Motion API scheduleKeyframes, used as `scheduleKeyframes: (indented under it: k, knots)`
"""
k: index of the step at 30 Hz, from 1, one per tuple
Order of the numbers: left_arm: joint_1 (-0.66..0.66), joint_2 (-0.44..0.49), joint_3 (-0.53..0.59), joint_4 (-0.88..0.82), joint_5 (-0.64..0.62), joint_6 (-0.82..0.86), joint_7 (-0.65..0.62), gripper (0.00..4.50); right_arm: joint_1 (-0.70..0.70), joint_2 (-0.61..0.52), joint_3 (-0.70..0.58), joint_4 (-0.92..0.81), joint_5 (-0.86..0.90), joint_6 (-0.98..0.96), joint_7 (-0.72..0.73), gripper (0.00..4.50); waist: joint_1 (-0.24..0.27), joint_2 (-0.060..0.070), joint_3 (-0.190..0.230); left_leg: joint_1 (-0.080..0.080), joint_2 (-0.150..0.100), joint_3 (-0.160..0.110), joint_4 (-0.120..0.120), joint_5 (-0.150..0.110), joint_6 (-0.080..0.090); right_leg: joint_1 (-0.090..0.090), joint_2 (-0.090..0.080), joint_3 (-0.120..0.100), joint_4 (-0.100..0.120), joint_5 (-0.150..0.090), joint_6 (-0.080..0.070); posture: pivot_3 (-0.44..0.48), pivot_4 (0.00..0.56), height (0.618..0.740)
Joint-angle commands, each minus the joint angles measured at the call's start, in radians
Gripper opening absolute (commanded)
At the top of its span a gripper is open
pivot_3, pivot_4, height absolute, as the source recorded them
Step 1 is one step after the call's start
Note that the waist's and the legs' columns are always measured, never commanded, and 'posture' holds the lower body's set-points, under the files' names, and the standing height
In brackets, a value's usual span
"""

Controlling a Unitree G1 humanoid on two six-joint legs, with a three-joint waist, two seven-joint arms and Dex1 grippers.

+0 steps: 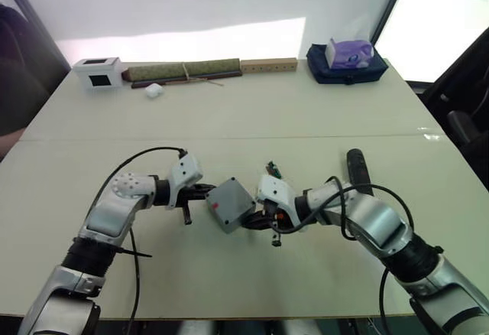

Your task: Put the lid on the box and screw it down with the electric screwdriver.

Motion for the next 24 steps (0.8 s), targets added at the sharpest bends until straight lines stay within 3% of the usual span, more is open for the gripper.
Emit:
scheduleKeyframes:
  k: [1,7,13,24]
  knots:
    - [0.069,0.108,0.051,-0.039,-0.006,-0.030,-0.069,0.00,-0.016,-0.077,-0.133,-0.038,0.009,-0.016,0.025,0.04,-0.005,0.000,0.000,0.000,0.000,0.000,0.000,0.000,0.000,0.000,0.000,0.000,0.000,0.000,0.000,0.000,0.150,0.740]
    - [0.165,0.205,0.090,-0.176,-0.087,0.015,-0.149,0.00,-0.046,-0.059,-0.171,0.046,-0.028,-0.065,0.016,0.04,-0.003,0.000,0.000,0.001,0.001,0.000,-0.001,0.000,0.000,0.000,0.000,0.000,0.000,0.000,0.000,0.000,0.150,0.740]
    - [0.156,0.153,0.071,-0.218,-0.095,0.063,-0.101,0.00,-0.041,0.046,-0.112,0.085,-0.065,-0.081,-0.007,0.04,0.001,0.000,-0.001,0.001,0.000,0.000,0.000,0.000,0.000,0.001,-0.001,0.000,0.000,0.000,-0.001,0.000,0.150,0.740]
    - [0.073,0.091,0.062,-0.201,-0.096,0.099,-0.068,0.00,0.027,0.085,-0.087,0.001,-0.048,-0.030,-0.006,0.04,0.000,0.000,-0.001,0.001,0.000,0.000,0.000,0.000,0.000,0.000,0.000,0.000,0.002,0.000,0.000,0.000,0.150,0.740]
